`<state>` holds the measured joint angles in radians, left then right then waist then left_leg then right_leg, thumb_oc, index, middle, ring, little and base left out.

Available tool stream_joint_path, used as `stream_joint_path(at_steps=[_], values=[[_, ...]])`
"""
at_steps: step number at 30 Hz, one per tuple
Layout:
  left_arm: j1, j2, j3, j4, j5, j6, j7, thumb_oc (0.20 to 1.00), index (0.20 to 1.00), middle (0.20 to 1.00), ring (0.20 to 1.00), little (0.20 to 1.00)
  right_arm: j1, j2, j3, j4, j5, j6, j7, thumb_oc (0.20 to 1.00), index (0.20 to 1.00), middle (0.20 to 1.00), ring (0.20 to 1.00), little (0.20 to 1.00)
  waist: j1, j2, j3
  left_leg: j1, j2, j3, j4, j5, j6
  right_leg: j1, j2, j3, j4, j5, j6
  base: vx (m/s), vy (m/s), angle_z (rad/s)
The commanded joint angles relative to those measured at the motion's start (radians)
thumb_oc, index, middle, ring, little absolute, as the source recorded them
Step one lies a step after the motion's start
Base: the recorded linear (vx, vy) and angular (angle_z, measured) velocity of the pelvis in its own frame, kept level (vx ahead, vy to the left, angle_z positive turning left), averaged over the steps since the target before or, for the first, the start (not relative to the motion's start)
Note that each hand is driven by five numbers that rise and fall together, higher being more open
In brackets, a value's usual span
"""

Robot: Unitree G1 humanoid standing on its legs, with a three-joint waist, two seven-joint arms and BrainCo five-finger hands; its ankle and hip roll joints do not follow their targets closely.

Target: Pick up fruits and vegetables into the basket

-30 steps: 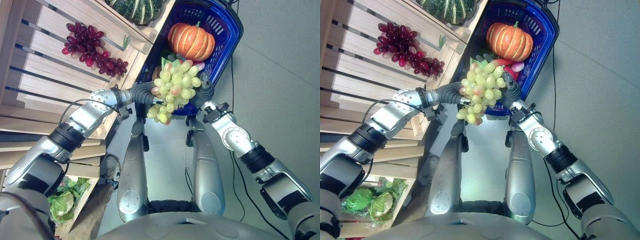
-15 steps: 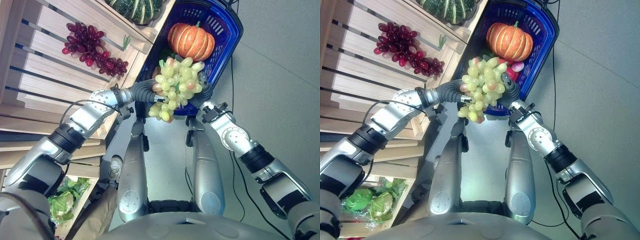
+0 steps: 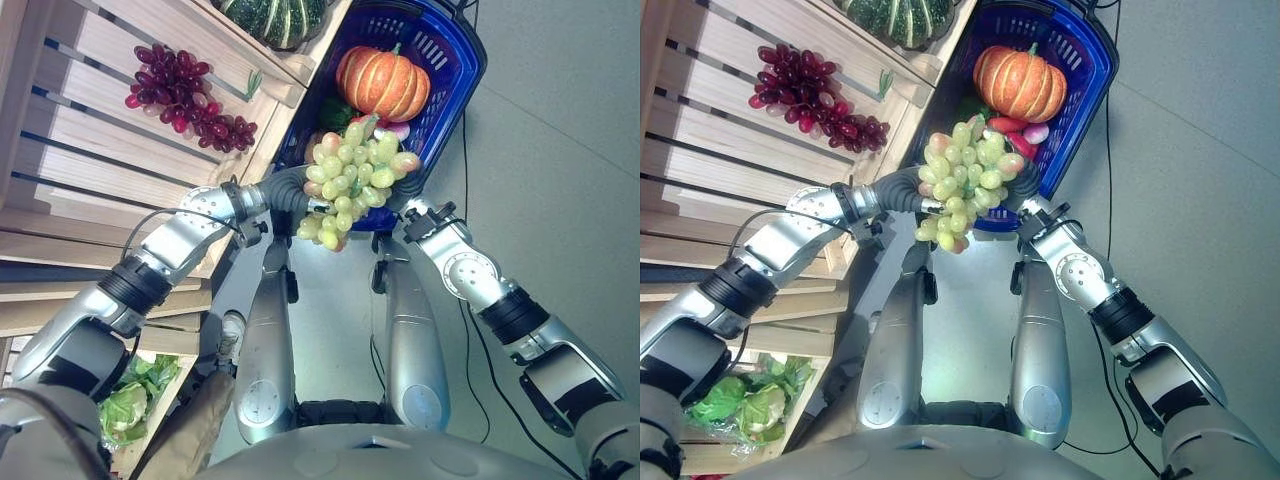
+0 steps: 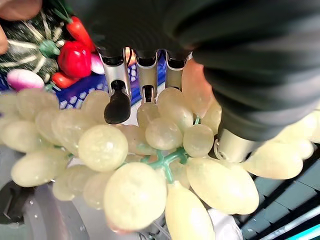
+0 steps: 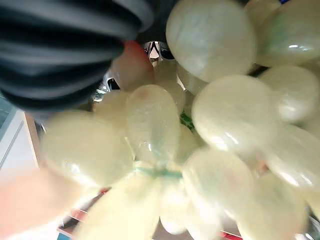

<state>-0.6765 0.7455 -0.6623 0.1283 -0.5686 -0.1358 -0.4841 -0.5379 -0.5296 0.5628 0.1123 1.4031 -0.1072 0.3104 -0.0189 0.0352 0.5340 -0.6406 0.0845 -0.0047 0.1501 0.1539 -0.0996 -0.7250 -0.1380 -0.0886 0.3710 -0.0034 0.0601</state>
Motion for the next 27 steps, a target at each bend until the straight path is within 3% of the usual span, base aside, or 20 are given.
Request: stream_joint_path(at_steps=[1, 7, 9, 11, 12, 13, 21, 22, 27], values=[[-0.030, -0.039, 0.077, -0.094, -0.078, -0.095, 0.056, 0.200, 0.200, 0.200, 0.200, 0.200, 0.019, 0.027, 0.037, -0.118, -0.003, 0.024, 0.039, 0.200, 0.200, 0.200, 0.200, 0.200, -0.003, -0.017, -0.014, -0.006, -0.085, 0.043, 0.058, -0.073, 0.072, 0.089, 0.052, -0.051, -0.098, 0.025, -0.017, 0.00, 0.000, 0.00], [0.000, -0.067, 0.118, -0.090, -0.099, -0.119, 0.145, 0.200, 0.200, 0.200, 0.200, 0.200, 0.037, 0.048, 0.031, -0.112, 0.025, 0.039, 0.048, 0.200, 0.200, 0.200, 0.200, 0.200, 0.001, -0.016, -0.014, -0.008, -0.088, 0.040, 0.065, -0.074, 0.073, 0.088, 0.051, -0.053, -0.092, 0.021, -0.019, 0.00, 0.000, 0.00], [0.014, -0.087, 0.142, -0.085, -0.120, -0.142, 0.200, 0.256, 0.256, 0.256, 0.256, 0.256, 0.047, 0.062, 0.024, -0.108, 0.045, 0.049, 0.055, 0.200, 0.200, 0.200, 0.200, 0.200, 0.002, -0.017, -0.014, -0.007, -0.088, 0.039, 0.062, -0.074, 0.074, 0.088, 0.052, -0.052, -0.091, 0.019, -0.020, 0.00, 0.000, 0.00], [0.027, -0.102, 0.160, -0.083, -0.124, -0.166, 0.233, 0.501, 0.501, 0.501, 0.501, 0.501, 0.056, 0.075, 0.021, -0.103, 0.049, 0.050, 0.059, 0.200, 0.200, 0.200, 0.200, 0.200, 0.004, -0.018, -0.014, -0.006, -0.091, 0.037, 0.061, -0.074, 0.074, 0.090, 0.054, -0.052, -0.091, 0.018, -0.021, 0.00, 0.000, 0.00], [0.034, -0.109, 0.168, -0.086, -0.130, -0.172, 0.233, 0.410, 0.410, 0.410, 0.410, 0.410, 0.059, 0.080, 0.018, -0.104, 0.047, 0.050, 0.056, 0.200, 0.200, 0.200, 0.200, 0.200, 0.004, -0.018, -0.014, -0.005, -0.092, 0.036, 0.061, -0.074, 0.075, 0.090, 0.054, -0.053, -0.091, 0.017, -0.021, 0.00, 0.000, 0.00], [0.041, -0.117, 0.179, -0.085, -0.130, -0.174, 0.227, 0.200, 0.200, 0.200, 0.200, 0.200, 0.062, 0.084, 0.017, -0.101, 0.042, 0.047, 0.056, 0.200, 0.200, 0.200, 0.200, 0.200, 0.006, -0.019, -0.014, -0.005, -0.093, 0.034, 0.063, -0.076, 0.076, 0.091, 0.054, -0.054, -0.090, 0.016, -0.022, 0.00, 0.000, 0.00], [0.056, -0.135, 0.189, -0.098, -0.116, -0.181, 0.198, 0.200, 0.200, 0.200, 0.200, 0.200, 0.077, 0.095, 0.003, -0.098, -0.002, 0.028, 0.027, 0.200, 0.200, 0.200, 0.200, 0.200, 0.003, -0.020, -0.014, -0.002, -0.094, 0.037, 0.062, -0.073, 0.075, 0.091, 0.057, -0.056, -0.087, 0.017, -0.024, 0.00, 0.000, 0.00], [0.053, -0.137, 0.189, -0.095, -0.118, -0.185, 0.206, 0.200, 0.200, 0.200, 0.200, 0.200, 0.075, 0.091, 0.000, -0.095, -0.026, 0.011, 0.004, 1.000, 1.000, 1.000, 1.000, 1.000, 0.002, -0.019, -0.014, -0.001, -0.093, 0.038, 0.060, -0.073, 0.075, 0.091, 0.058, -0.054, -0.087, 0.016, -0.024, 0.00, 0.000, 0.00], [0.052, -0.143, 0.202, -0.085, -0.157, -0.199, 0.221, 0.200, 0.200, 0.200, 0.200, 0.200, 0.066, 0.084, -0.014, -0.081, -0.056, -0.042, -0.046, 1.000, 1.000, 1.000, 1.000, 1.000, -0.001, -0.019, -0.014, 0.001, -0.092, 0.041, 0.061, -0.075, 0.076, 0.093, 0.059, -0.052, -0.087, 0.014, -0.026, 0.00, 0.000, 0.00]])
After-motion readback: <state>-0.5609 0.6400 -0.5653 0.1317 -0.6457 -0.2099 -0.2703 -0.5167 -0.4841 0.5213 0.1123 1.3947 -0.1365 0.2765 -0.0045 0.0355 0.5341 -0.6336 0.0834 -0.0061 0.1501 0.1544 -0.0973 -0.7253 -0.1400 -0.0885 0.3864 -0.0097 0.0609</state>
